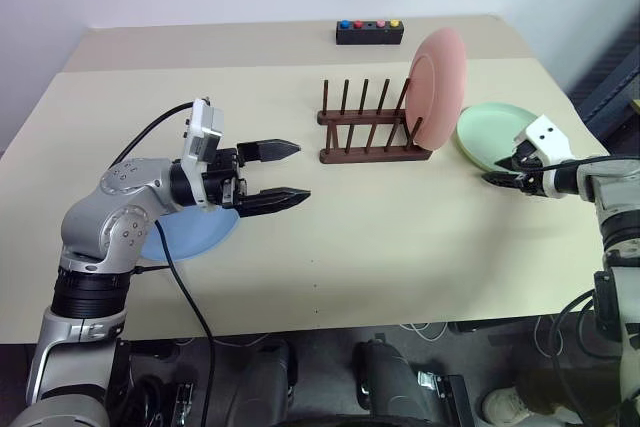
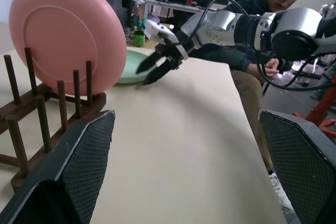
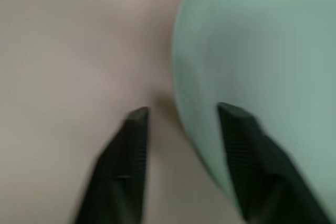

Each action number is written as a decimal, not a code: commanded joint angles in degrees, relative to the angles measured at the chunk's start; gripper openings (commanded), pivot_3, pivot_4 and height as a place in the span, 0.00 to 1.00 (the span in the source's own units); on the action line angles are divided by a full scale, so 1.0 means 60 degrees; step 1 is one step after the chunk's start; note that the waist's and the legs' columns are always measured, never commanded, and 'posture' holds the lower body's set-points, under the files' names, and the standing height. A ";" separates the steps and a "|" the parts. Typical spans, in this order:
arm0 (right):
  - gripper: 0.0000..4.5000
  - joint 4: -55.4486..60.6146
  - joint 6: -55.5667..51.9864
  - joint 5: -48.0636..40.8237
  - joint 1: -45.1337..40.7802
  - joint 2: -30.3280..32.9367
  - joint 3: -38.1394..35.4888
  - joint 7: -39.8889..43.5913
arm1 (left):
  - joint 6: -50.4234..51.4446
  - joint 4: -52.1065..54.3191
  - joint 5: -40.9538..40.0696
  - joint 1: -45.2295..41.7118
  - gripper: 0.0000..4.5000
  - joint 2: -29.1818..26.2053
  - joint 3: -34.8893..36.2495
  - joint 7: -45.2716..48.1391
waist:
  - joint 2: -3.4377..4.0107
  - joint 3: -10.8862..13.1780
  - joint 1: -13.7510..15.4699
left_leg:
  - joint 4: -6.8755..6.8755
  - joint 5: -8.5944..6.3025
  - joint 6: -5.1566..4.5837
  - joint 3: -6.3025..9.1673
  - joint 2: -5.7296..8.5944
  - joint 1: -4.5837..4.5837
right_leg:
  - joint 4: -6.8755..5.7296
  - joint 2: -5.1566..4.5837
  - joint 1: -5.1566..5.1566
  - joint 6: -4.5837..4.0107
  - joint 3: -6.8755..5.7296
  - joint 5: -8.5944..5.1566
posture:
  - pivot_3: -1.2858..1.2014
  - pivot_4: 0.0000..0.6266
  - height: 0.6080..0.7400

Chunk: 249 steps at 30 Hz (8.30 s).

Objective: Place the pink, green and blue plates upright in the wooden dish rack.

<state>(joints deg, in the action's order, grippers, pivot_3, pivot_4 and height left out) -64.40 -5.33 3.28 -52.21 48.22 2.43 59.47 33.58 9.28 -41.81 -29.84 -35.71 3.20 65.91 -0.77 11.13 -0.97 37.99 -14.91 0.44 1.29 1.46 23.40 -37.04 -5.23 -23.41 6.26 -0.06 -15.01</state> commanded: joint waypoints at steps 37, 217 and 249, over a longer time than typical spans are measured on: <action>0.01 0.5613 -0.6659 -0.8777 -0.3484 -0.1659 -0.5934 -0.1076 | -0.1062 -0.0459 0.0230 -0.0491 1.00 0.0372 0.0559 -0.0659 | 0.0014 0.0007 0.0055 | -0.0013 0.0000 0.0000 0.0009 -0.0006 0.0007 | -0.0004 0.0000 -0.0010 0.0000 -0.0003 0.0000 | 0.52 0.24 1.00; 1.00 1.2773 -0.4569 -0.8327 0.3249 -0.1926 -0.1801 0.0729 | 0.6145 -1.1725 0.6489 -0.5512 0.25 -0.3442 -0.4465 0.1572 | -0.0060 0.0020 0.0039 | -0.0012 -0.0005 -0.0006 0.0019 -0.0009 0.0018 | -0.0015 0.0011 -0.0026 0.0000 -0.0018 0.0000 | 0.52 0.24 1.00; 1.00 1.2079 -0.3868 -0.7668 0.2713 -0.1859 -0.1779 0.1056 | 0.5126 -0.3711 0.0486 -0.2292 0.00 -0.1174 0.6101 -0.1931 | -0.0063 0.0015 0.0061 | -0.0001 -0.0004 0.0000 0.0016 0.0001 0.0022 | -0.0018 -0.0047 -0.0032 0.0000 -0.0019 0.0003 | 0.52 0.24 1.00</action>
<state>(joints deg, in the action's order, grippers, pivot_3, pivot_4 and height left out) 7.88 -29.69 -42.80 -34.85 36.73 -7.17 65.59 64.56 -15.51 -35.45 -42.82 -42.91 35.90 56.65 -1.15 11.22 -0.61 37.99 -14.93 0.45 1.39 1.47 23.53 -37.15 -5.52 -23.60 6.26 -0.17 -14.99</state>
